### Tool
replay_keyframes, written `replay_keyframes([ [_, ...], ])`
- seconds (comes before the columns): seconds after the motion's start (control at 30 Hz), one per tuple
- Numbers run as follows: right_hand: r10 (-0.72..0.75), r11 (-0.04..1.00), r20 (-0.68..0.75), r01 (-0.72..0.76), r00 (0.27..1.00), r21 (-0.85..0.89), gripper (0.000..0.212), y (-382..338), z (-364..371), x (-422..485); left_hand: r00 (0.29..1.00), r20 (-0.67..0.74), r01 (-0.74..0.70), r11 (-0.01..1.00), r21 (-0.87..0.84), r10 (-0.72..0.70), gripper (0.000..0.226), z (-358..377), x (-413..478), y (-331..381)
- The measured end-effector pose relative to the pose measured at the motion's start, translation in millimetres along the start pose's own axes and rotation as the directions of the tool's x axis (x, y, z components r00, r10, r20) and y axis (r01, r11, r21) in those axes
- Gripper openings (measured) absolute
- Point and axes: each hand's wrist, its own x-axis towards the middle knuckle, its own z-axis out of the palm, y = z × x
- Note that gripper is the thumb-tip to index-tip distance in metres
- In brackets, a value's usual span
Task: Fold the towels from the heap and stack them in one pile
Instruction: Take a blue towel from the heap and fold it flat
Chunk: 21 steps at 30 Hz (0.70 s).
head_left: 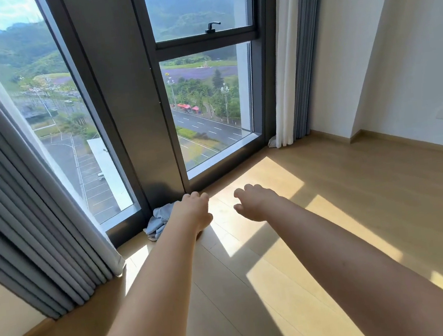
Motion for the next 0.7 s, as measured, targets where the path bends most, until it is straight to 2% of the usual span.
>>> replay_keyframes([
  [0.4,-0.024,0.999,0.052,0.025,0.998,-0.021,0.042,5,-5,151,0.999,0.048,0.026,0.999,-0.018,-0.025,0.041,10,140,-55],
  [0.7,-0.089,0.995,0.078,0.092,0.993,-0.037,0.041,26,-30,294,0.99,0.066,0.131,0.99,-0.06,-0.127,0.04,4,272,-92],
])
